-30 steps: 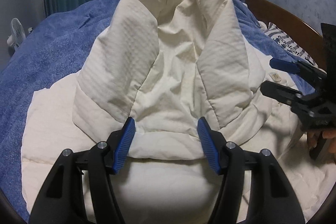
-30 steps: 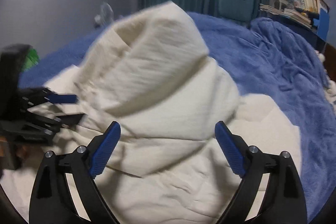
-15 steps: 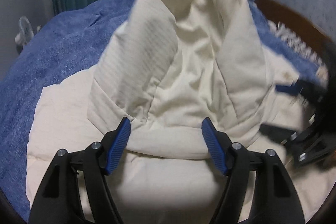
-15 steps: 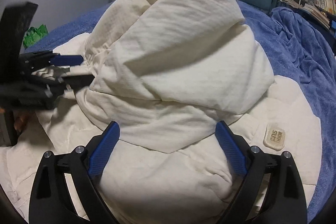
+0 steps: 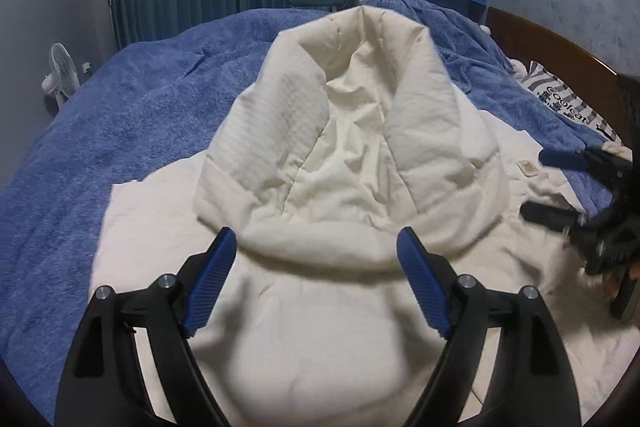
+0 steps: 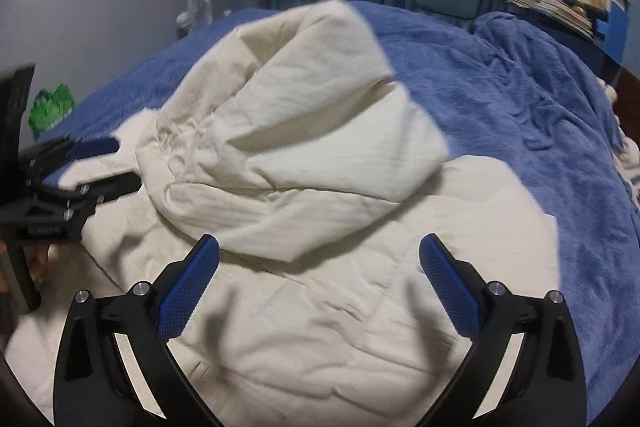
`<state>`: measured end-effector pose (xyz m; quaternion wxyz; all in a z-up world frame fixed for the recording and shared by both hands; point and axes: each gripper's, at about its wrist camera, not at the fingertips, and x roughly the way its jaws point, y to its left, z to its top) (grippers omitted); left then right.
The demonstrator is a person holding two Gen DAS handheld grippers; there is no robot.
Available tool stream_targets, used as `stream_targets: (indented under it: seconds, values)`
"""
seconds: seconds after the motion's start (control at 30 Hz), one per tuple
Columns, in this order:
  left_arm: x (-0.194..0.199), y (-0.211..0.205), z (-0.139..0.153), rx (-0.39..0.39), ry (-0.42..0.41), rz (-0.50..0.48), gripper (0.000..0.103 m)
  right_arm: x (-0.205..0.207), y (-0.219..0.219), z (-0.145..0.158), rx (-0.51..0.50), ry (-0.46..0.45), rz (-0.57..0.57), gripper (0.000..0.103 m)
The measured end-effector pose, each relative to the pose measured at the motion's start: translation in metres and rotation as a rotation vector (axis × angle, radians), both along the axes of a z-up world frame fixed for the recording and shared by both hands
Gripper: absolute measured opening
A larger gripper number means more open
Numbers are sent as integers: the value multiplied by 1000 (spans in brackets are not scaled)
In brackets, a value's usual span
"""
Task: Fold large clothes
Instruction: 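Move both open grippers to the jacket hem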
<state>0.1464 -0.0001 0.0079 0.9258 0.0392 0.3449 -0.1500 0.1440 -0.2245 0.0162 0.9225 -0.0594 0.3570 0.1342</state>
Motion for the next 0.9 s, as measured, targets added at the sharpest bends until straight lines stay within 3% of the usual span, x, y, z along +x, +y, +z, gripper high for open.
stream_targets:
  seconds: [0.17, 0.43, 0.67, 0.9]
  values:
    - [-30, 5, 25, 48, 0, 30, 79, -34, -8, 28, 34, -7, -34, 96]
    - [-101, 27, 45, 45, 13, 66, 82, -87, -2, 60, 29, -52, -16, 96]
    - [-156, 67, 52, 17, 81, 130, 82, -153, -25, 56, -8, -33, -40, 96]
    - [-209, 94, 59, 91, 169, 148, 82, -233, -75, 58, 82, 11, -129, 96]
